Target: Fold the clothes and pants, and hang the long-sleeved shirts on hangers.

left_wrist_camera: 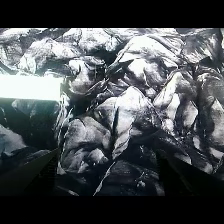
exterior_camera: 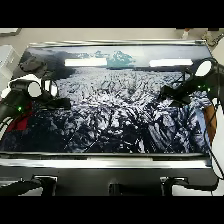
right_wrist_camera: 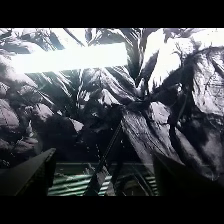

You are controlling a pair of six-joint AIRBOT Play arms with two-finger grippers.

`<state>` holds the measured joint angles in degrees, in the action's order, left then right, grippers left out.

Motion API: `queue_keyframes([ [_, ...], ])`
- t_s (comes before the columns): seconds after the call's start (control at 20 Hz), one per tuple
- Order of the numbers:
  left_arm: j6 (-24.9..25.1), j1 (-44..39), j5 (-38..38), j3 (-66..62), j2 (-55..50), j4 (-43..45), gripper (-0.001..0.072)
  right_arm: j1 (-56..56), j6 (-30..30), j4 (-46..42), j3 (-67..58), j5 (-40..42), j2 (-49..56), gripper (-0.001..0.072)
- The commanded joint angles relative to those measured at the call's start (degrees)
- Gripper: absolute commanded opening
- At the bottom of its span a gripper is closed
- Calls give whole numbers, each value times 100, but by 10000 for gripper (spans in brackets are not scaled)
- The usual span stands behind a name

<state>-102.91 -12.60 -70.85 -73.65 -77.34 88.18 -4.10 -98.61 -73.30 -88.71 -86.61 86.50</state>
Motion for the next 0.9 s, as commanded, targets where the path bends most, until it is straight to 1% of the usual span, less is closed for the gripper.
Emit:
queue_keyframes([
  [0.0,-2,2,0,2,4,0,717,7,2,0,2,-2,4,695],
  [0.5,-2,2,0,2,4,2,717,7,2,0,2,-4,4,695],
  [0.6,0,2,66,4,-9,-15,717,7,-122,24,2,291,4,694],
  [0.65,-2,2,258,7,-24,-13,717,7,-122,33,2,455,4,693],
  [0.75,-7,2,887,13,-74,-20,717,7,-120,22,2,789,4,690],
  [0.85,-107,-17,1239,13,-129,-269,717,7,-103,22,2,1060,4,690],
])
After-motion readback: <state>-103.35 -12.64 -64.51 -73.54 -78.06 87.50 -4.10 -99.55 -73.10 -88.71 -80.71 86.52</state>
